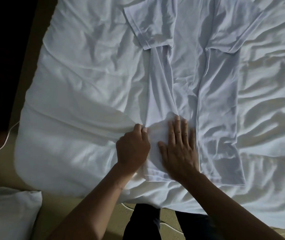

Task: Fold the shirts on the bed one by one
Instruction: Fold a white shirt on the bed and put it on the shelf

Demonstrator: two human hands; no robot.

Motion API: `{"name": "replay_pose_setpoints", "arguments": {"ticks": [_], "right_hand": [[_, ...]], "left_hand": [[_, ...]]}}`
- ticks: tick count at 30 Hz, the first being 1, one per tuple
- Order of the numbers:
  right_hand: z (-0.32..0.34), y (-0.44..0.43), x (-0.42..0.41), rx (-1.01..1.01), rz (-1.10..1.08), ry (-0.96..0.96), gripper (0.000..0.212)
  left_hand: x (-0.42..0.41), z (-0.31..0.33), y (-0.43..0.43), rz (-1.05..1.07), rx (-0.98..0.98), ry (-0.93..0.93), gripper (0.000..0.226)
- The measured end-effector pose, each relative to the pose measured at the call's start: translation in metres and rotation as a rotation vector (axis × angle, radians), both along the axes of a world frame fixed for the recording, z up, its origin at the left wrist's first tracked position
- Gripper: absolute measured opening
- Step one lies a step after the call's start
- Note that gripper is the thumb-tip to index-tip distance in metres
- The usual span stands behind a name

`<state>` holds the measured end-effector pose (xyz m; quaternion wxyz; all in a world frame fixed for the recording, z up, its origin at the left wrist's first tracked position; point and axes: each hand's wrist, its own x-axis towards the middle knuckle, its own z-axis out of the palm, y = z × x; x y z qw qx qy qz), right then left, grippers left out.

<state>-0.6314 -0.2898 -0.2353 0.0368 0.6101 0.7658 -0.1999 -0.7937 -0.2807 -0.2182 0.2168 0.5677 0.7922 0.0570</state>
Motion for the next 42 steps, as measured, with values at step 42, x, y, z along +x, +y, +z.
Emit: {"name": "replay_pose_setpoints", "arguments": {"ticks": [42], "right_hand": [[0.044, 0.321, -0.05, -0.701, -1.306, 1.087, 0.028]], "left_hand": [[-0.048, 0.003, 0.415, -0.066, -0.027, -0.16, 0.033]]}}
